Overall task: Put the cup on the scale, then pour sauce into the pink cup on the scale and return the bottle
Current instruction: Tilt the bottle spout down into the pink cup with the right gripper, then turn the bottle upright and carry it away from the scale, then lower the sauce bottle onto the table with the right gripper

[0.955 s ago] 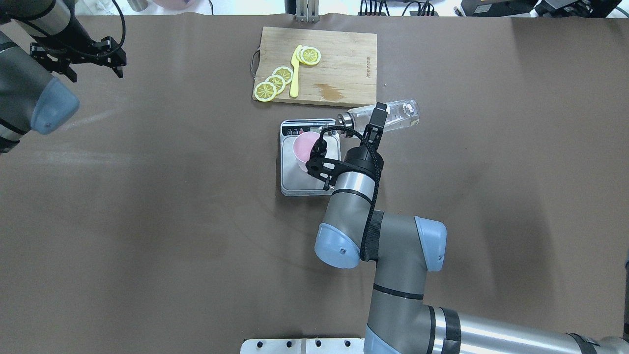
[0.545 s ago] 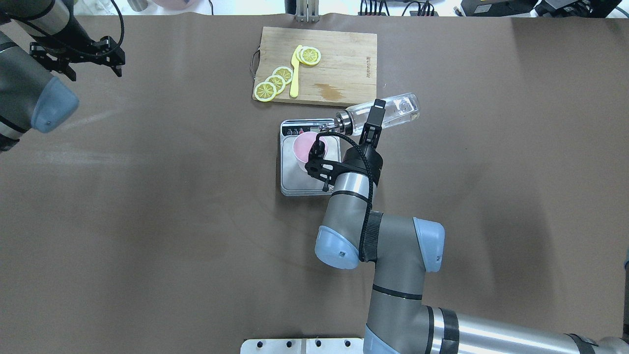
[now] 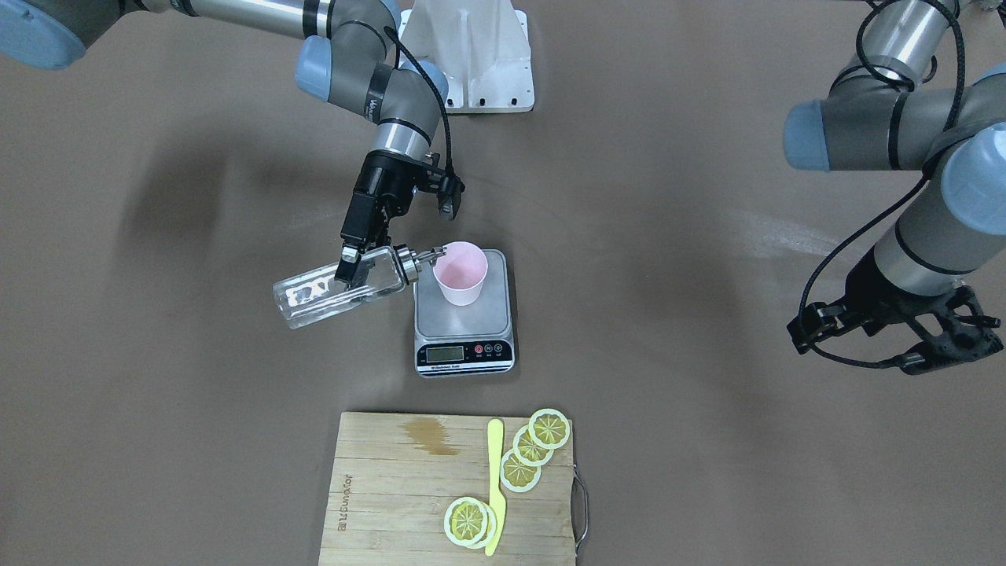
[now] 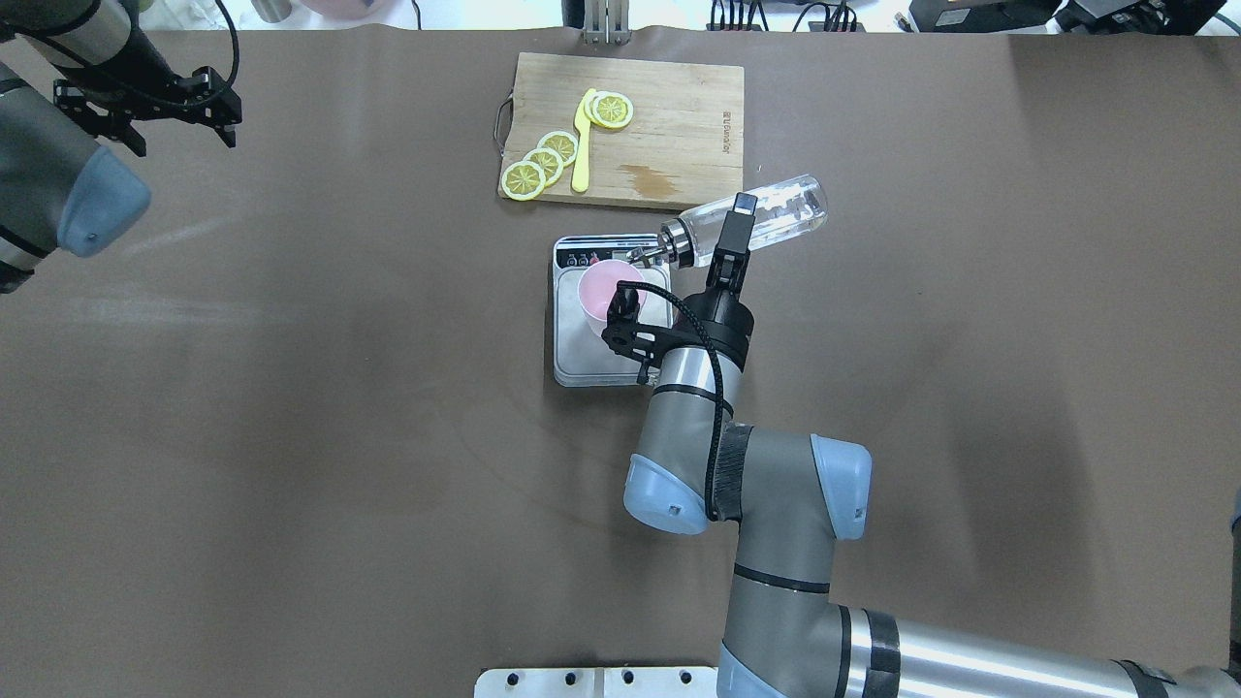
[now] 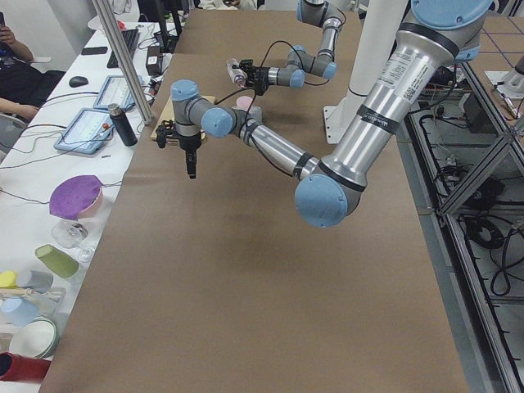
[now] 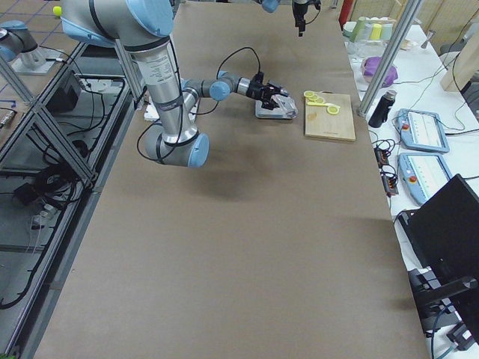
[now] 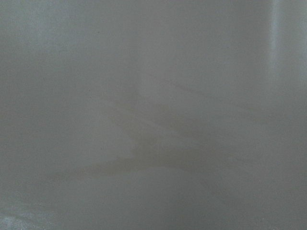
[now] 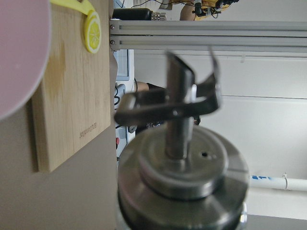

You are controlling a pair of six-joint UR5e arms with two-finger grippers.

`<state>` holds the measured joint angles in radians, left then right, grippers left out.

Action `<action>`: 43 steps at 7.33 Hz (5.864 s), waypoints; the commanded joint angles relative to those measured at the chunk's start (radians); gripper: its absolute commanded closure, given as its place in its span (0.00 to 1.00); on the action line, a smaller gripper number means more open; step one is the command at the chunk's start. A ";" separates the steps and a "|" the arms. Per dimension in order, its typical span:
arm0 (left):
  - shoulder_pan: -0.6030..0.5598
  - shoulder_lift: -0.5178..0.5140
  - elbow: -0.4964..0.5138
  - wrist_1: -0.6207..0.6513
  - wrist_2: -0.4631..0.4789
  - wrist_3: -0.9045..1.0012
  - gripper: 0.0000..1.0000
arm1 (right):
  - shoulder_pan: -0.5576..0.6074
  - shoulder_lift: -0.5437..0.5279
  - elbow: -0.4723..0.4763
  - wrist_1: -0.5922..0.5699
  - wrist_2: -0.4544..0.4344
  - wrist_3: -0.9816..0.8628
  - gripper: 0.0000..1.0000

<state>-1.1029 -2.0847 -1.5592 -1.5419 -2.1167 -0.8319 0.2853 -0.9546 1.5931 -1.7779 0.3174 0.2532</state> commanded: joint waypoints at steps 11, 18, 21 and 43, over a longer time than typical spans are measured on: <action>0.000 -0.002 0.021 -0.018 -0.002 -0.003 0.01 | 0.014 -0.024 0.030 0.388 0.159 0.031 1.00; -0.002 -0.011 0.018 -0.015 0.000 -0.004 0.01 | 0.152 -0.294 0.260 0.691 0.564 0.631 1.00; -0.002 -0.017 0.010 -0.012 0.000 -0.013 0.01 | 0.242 -0.361 0.261 0.744 0.730 0.854 1.00; 0.000 -0.026 0.015 -0.006 0.000 -0.016 0.01 | 0.183 -0.456 0.195 0.867 0.736 0.919 0.00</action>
<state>-1.1034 -2.1107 -1.5434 -1.5484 -2.1169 -0.8471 0.4828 -1.3638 1.7286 -0.9070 1.0511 1.1722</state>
